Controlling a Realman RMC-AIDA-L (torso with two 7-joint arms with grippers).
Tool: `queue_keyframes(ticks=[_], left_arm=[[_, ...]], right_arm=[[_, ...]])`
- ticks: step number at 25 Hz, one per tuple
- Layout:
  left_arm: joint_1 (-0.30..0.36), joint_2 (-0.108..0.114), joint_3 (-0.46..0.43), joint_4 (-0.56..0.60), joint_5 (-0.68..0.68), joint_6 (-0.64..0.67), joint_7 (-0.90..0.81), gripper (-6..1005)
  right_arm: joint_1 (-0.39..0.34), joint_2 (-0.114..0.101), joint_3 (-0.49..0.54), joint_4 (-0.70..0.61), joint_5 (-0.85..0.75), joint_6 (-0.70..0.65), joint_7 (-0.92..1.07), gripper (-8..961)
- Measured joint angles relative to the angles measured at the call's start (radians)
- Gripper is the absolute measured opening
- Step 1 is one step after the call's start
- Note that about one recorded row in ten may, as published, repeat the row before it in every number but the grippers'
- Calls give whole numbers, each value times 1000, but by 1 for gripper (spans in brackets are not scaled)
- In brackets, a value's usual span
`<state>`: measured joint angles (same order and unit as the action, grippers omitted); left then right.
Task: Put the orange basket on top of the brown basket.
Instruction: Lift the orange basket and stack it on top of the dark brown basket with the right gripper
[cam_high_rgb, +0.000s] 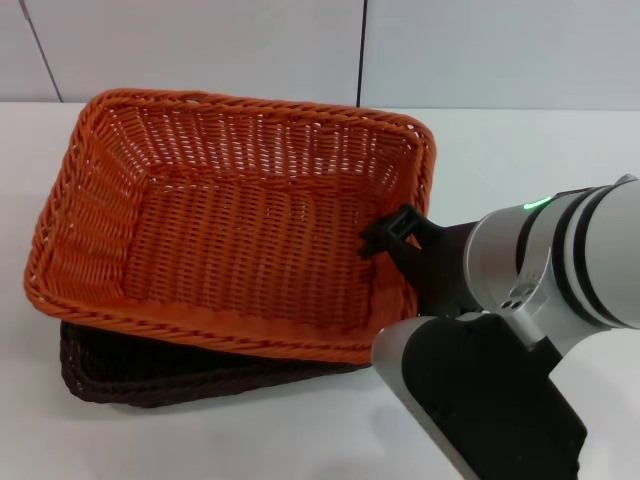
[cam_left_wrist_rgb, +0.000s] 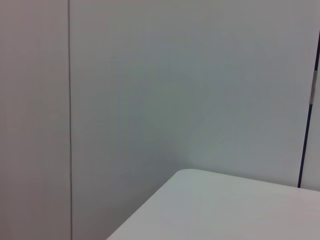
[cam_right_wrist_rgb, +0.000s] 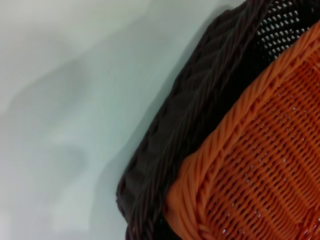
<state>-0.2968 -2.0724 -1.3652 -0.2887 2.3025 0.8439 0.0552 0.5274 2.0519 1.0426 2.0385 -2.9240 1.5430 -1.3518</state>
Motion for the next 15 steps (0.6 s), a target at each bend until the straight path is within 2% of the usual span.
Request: queue_keyframes(ticks=[6,15], left_arm=[[-9,2,0,13,0,0,0,808],[-13,5,-5,22,0,-17,0,808]], right_arm=[[3,19,-41,5,1,6,33,598],[28,24,-93,0,2,-3,99,609]])
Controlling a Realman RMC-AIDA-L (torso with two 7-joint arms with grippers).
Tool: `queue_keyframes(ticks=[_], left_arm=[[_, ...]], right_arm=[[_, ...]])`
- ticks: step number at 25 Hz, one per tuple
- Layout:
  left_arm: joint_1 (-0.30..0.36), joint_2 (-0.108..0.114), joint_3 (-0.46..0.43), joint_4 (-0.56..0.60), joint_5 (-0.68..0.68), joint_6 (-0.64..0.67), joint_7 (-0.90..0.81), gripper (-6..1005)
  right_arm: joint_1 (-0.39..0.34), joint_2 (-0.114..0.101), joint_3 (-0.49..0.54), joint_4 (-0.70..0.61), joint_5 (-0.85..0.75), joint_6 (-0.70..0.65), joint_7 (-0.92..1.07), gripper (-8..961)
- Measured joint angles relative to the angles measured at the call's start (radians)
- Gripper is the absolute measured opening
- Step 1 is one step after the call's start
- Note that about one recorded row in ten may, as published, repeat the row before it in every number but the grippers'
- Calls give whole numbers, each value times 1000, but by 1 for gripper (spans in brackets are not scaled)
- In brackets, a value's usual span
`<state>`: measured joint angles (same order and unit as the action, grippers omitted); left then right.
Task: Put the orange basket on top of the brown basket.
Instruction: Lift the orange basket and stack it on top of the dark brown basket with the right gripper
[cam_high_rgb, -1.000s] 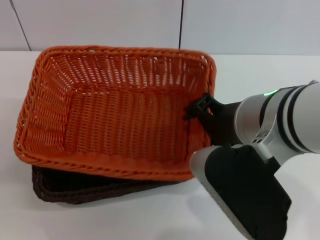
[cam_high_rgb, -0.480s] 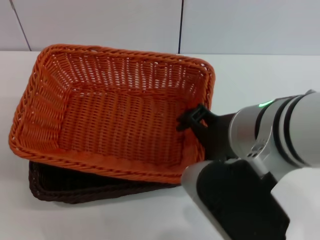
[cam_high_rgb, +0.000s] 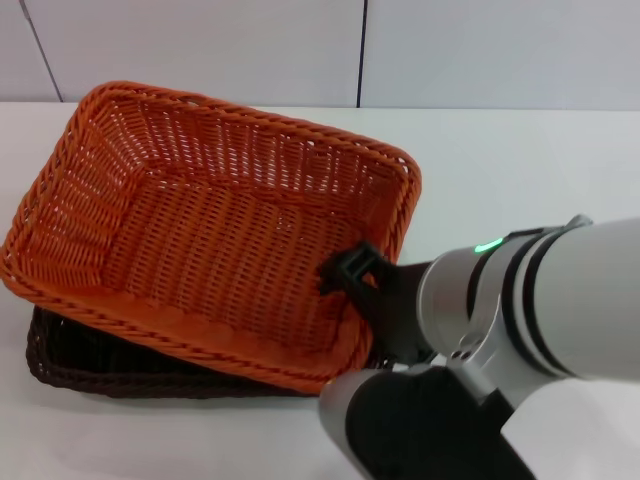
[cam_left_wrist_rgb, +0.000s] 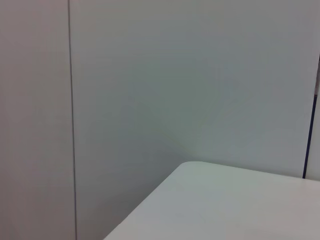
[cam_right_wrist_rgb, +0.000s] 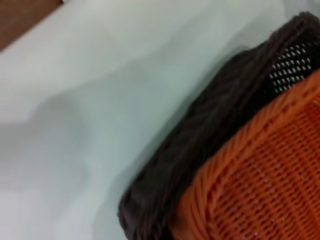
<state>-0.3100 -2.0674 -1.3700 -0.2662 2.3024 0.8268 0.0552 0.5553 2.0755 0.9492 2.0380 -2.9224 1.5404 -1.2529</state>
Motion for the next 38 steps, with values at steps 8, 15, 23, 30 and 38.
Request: queue_keyframes(ticks=[8,15,23,30,38], left_arm=[[-3,0,-3,10,0,-3,0,808],[-4,0,-4,19,0,-4,0,808],[-3,0,-5,27,0,-11,0,808],[-6,0,-4,33,0,-17,0,808],[-6,0,-6,34,0,-17,0,808]], right_arm=[[22,-2,-39,0,-1,14,63,658],[32,-2,-70,7,-2,19,87,723],[56,1,-135,6,-2,17,122,723],[77,3,-133,1,-1,-38,124,723],[74,10,-199,-6,0,-37,144,723]])
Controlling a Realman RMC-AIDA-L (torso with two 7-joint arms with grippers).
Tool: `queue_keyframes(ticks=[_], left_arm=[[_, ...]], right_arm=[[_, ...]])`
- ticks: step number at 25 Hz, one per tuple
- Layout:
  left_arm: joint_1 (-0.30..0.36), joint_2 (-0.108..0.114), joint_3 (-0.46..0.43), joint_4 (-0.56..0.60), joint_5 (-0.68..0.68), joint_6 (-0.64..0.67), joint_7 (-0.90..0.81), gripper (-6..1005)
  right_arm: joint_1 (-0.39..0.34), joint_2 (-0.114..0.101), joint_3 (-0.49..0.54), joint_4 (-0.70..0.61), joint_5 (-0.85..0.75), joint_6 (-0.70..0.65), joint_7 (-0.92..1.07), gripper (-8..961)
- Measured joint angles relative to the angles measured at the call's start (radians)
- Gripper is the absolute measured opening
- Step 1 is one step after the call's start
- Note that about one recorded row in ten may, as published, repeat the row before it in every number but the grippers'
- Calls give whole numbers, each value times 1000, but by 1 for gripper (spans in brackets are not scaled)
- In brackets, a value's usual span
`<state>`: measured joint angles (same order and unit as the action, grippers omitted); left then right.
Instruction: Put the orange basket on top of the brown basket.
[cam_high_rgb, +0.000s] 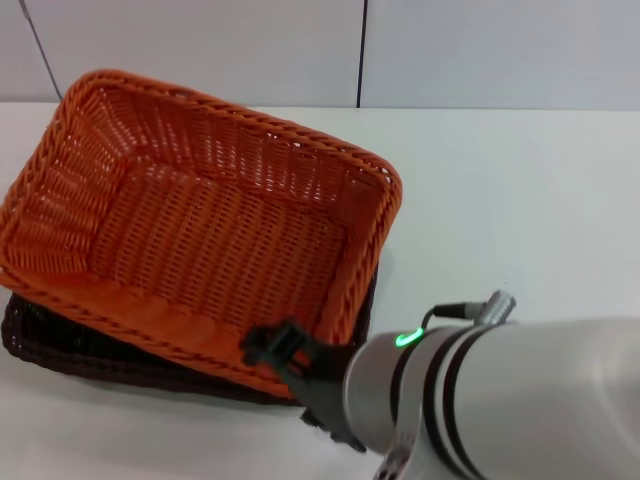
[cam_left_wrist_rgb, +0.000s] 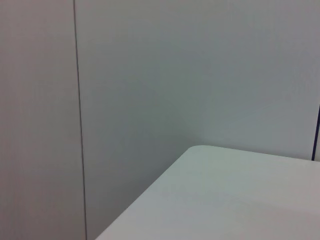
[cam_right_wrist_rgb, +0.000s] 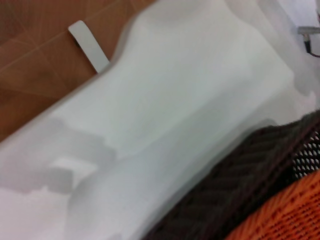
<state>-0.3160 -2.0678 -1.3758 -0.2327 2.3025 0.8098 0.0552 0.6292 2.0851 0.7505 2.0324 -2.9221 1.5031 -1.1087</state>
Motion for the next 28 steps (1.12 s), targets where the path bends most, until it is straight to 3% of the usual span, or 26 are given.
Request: queue_keyframes(ticks=[7,16,22,27,28], left_arm=[[3,0,0,-1,0,0,-8,808],[9,0,0,-1,0,6,-26,808],[12,2,-1,-8,0,14,-27,808],[11,3,-3,-8,0,22,-27,808],[11,5,-5,-10,0,31,-27,808]], right_arm=[[-2,1,-19,1,0,-21,3,722],[-24,3,35,-31,0,-246,113,722],[-66,1,283,-162,0,-573,203,722],[-138,-1,524,-326,2,-997,339,722],[-180,-1,584,-392,4,-1174,443,722]])
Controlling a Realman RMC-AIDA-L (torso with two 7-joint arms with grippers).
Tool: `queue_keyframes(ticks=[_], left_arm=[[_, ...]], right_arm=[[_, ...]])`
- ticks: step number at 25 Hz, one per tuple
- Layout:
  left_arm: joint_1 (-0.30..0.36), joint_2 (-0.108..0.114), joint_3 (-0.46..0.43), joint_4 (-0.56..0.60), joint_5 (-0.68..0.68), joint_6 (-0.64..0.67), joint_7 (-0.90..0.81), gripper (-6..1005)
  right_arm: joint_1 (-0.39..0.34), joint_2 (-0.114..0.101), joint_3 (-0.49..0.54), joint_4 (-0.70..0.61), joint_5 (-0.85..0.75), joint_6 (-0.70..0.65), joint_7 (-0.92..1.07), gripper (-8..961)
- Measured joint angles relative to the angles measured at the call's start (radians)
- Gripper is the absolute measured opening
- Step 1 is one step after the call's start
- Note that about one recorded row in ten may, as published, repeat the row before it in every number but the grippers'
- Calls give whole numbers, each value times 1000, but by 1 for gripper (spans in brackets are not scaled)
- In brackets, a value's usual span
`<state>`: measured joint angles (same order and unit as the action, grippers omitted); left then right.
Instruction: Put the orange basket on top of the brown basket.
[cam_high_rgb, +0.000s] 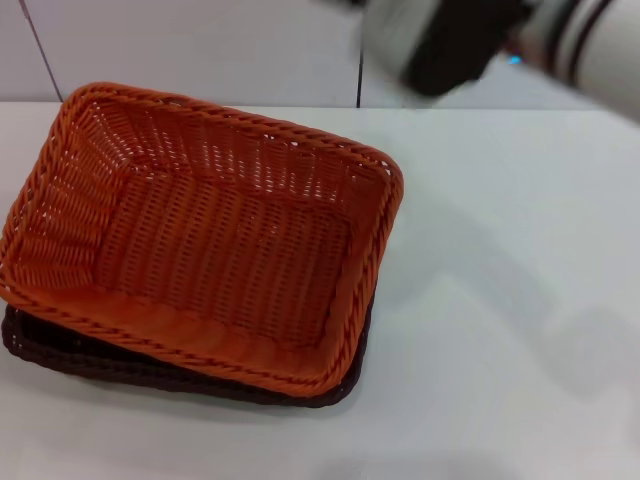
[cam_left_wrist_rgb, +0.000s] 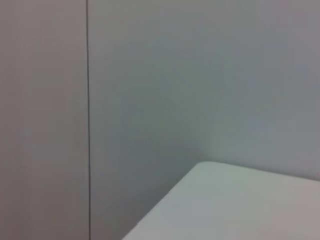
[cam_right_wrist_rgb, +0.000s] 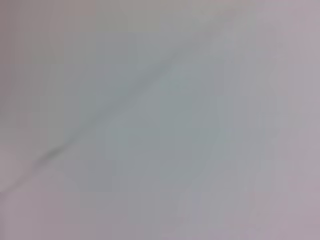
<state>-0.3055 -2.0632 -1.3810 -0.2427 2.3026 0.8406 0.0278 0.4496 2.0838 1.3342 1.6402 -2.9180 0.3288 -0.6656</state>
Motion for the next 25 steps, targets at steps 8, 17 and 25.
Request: queue_keyframes(ticks=[8,17,25], left_arm=[[1,-2,-44,-3,0,56,0,808],[12,0,-79,-1,0,117,-19,808],[20,0,-91,1,5,134,-25,808]], right_arm=[[-126,-3,159,-346,8,-521,553,723],[-287,2,146,-772,52,-1209,771,723],[-214,-3,145,-994,145,-1359,798,723]])
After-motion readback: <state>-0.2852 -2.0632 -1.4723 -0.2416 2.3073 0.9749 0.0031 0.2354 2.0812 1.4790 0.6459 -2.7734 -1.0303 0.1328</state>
